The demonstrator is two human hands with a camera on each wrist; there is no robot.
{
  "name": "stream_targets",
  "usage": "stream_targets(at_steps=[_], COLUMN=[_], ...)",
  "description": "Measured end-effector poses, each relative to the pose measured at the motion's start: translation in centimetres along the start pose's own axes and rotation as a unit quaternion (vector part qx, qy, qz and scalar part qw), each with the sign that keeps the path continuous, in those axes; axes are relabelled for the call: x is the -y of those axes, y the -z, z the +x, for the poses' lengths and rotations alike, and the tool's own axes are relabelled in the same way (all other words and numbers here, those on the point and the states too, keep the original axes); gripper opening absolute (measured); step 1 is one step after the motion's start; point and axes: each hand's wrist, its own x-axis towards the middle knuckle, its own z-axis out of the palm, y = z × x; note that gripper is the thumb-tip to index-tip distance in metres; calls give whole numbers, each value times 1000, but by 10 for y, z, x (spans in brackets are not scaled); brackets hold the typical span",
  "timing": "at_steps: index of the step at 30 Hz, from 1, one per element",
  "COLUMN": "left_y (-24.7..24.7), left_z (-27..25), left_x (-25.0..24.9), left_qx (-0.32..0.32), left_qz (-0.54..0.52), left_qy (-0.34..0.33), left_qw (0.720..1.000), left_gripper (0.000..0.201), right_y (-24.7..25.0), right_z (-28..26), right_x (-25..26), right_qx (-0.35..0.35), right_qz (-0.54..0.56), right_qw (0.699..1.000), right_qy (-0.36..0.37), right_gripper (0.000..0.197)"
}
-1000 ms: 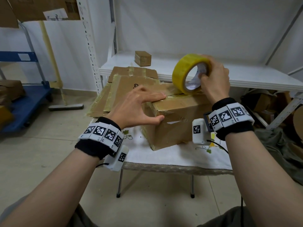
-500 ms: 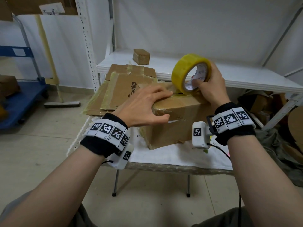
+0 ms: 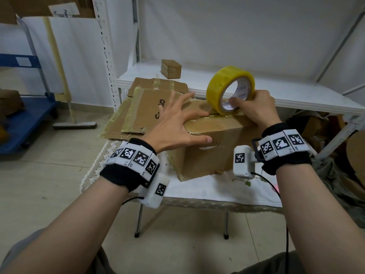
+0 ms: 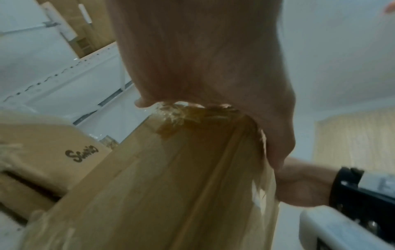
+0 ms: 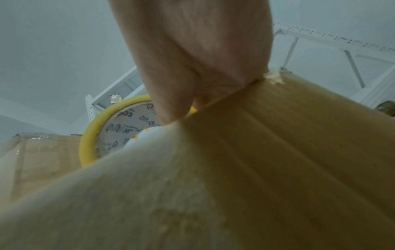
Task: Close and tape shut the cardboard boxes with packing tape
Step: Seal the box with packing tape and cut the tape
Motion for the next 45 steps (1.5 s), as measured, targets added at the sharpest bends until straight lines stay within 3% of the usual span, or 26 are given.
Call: stream_targets(at_steps=[4,7,13,18,24,30,32,35,40,45], left_y=[5,12,19,35,49,36,31,25,13,9], left_z=[-5,-7,-5,-5,-7,-3,3,9,7,5], left_x=[-1,0,7,11,29,19,8,-11,-39,-46], left_qx=[5,16,-51,-47,26,80,83,78,88,87], left_qz=[-73,-114,-149,-151,-167,-89,7,181,216,234], left_qy=[74,122,86,63,56,41,26,-12,42,69], left_qw=[995,986,984,985,984,992,996,980,972,966], left_gripper=[72,83,84,75,76,86,94,102,98,107], right_y=[7,11,15,27,28,12,11,9,5,4], right_z=[1,1,-2,-3,-9,-8,-10,-11,-16,-19], right_x=[1,3,11,20,28,7,2,-1,-3,-2], right_qx=[30,50,26,28,91,123,124,125,119,89], right_qz=[-22,-24,-16,-31,-59,-93,-76,-69,-55,7], right_qw=[999,998,1000,999,994,988,989,990,991,996], right_qy=[-9,-28,-7,12,28,5,5,16,16,4], right_gripper=[29,35,32,54,21,37,34,37,43,43])
